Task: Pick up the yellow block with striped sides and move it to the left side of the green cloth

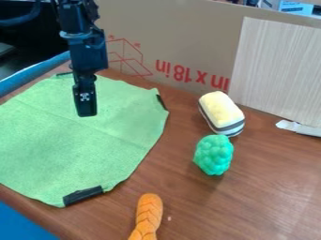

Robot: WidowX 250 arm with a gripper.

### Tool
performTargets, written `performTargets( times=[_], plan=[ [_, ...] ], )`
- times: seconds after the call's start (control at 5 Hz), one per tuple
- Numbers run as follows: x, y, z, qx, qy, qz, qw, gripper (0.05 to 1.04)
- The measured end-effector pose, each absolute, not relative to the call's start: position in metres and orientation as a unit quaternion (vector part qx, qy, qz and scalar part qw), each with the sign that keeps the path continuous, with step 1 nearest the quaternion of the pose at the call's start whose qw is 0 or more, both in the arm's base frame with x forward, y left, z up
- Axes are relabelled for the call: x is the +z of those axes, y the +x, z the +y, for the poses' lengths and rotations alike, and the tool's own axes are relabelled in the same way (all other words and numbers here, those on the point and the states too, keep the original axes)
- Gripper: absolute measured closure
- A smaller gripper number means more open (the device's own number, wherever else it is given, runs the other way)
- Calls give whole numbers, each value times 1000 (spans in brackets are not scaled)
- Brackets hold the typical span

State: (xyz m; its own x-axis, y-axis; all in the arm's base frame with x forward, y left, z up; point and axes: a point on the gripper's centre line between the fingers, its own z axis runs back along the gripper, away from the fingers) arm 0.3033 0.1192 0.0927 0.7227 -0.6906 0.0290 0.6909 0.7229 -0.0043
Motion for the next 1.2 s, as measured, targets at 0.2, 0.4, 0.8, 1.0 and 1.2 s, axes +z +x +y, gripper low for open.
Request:
performTargets(
  times=[0.2,0.4,0.8,1.0,1.2],
  plan=[
    [82,301,117,-370,-21,-3,929,84],
    [73,296,88,-360,-48,-44,931,84],
    [101,313,33,-213,-56,-166,961,84],
    [112,325,17,-72,-93,-178,977,85],
    [123,337,4,67,-154,-192,967,84]
  ],
)
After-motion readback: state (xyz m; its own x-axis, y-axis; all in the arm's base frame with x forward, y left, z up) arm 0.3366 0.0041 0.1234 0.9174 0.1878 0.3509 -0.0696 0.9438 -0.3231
